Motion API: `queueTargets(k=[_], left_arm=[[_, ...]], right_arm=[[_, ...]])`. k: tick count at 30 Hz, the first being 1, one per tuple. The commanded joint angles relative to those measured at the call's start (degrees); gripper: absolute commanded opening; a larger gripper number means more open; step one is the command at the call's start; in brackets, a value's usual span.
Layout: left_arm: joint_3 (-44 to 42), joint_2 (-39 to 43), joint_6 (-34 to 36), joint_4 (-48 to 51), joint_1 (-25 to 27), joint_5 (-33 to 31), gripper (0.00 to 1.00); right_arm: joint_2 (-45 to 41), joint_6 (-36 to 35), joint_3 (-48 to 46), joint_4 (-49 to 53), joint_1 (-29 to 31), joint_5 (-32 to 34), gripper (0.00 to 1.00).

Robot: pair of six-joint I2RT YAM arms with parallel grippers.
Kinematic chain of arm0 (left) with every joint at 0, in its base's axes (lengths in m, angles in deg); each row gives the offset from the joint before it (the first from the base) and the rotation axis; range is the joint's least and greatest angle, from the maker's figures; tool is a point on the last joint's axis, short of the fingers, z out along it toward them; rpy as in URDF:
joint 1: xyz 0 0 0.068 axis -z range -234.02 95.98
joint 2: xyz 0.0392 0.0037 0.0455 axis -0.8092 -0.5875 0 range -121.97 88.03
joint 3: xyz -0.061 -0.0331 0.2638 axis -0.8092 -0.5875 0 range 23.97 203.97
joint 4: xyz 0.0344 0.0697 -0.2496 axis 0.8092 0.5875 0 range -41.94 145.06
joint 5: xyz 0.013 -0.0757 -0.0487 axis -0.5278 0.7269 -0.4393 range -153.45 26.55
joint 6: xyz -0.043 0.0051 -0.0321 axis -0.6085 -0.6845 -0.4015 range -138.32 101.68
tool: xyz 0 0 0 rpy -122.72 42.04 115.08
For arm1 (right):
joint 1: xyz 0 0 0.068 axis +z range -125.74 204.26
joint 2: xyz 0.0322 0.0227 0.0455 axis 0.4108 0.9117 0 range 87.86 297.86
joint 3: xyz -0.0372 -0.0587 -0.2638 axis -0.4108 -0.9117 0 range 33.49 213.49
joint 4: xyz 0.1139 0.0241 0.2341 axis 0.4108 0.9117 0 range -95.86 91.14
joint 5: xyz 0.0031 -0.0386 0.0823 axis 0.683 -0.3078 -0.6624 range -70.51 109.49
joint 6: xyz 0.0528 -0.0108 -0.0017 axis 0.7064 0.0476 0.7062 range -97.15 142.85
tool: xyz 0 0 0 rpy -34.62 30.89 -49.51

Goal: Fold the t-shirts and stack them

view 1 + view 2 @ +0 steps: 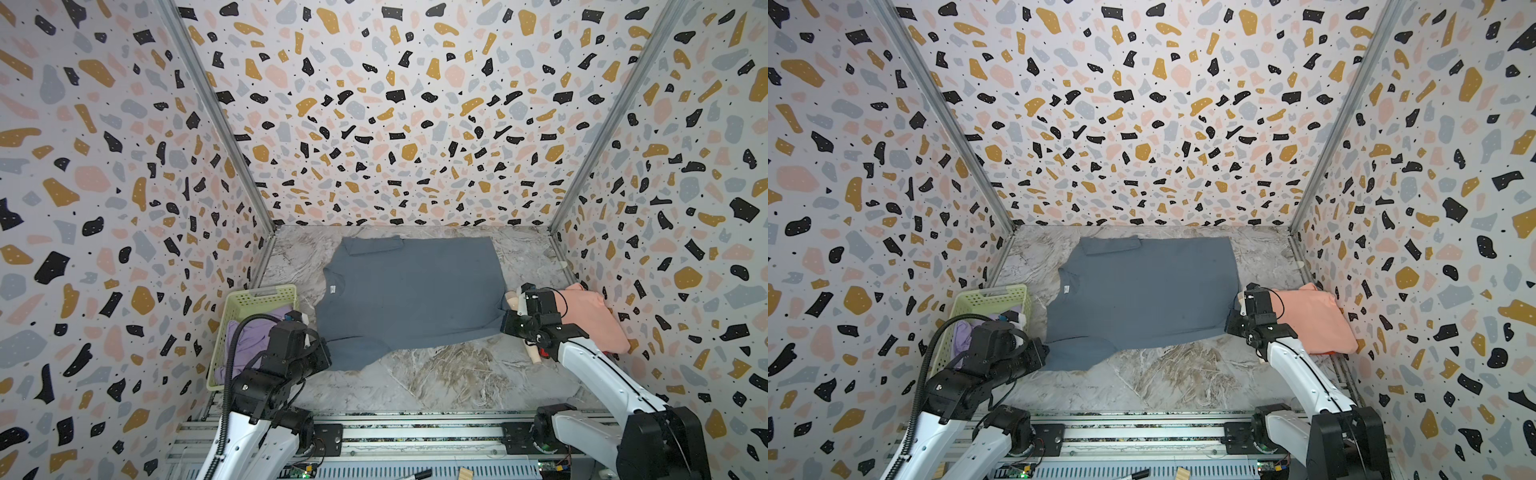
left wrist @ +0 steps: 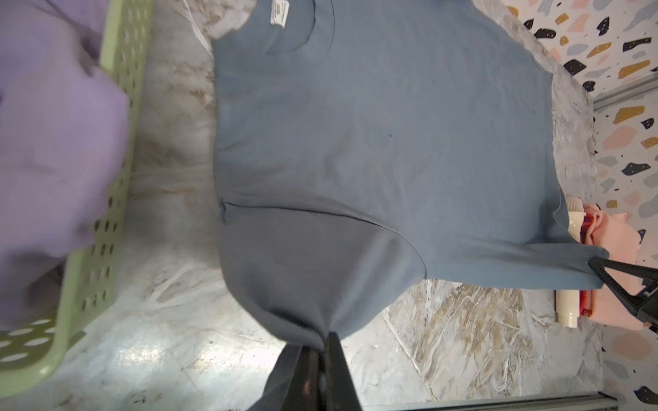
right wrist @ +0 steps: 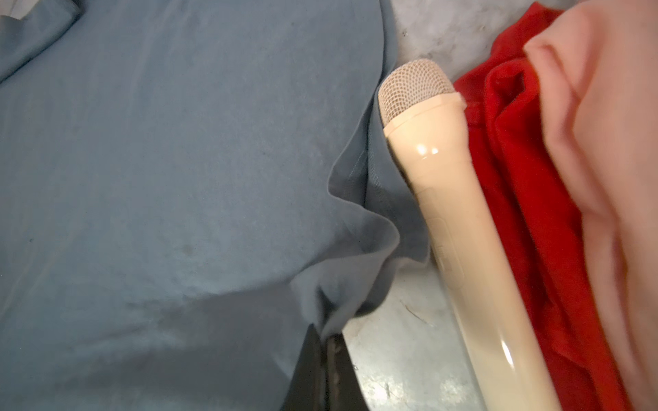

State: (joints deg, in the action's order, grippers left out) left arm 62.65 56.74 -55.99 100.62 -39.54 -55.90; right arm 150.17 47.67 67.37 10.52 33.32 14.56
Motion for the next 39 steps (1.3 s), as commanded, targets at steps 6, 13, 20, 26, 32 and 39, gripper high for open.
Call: queueTargets(k=[6,13,20,26,32,39], left_arm=[[2.5,-7.4,4.9,-8.2,0.0,3.3,0.00],[4.0,-6.3,7.4,-4.3,0.1,13.7,0.00],[14.9,-4.8,9.1,-2.3,0.1,19.7,0.40],[16.6,-9.5,9.6,1.3,0.0,-2.9,0.38],[8.9,-10.3,7.3,-8.9,0.4,6.8,0.36],[-4.5,-7.3,-1.1,-20.0,10.1,10.2,0.39]], right_arm=[[0.1,0.7,1.6,-0.1,-0.1,-0.8,0.00],[0.6,0.3,2.9,8.3,0.0,2.3,0.00],[-2.2,0.5,12.9,16.5,-0.2,12.6,0.59],[-3.3,-1.0,15.9,11.2,-0.2,7.3,0.61],[-4.6,0.6,11.8,5.2,1.1,-1.2,0.60],[-3.6,2.5,6.1,1.1,3.2,-3.7,0.60]])
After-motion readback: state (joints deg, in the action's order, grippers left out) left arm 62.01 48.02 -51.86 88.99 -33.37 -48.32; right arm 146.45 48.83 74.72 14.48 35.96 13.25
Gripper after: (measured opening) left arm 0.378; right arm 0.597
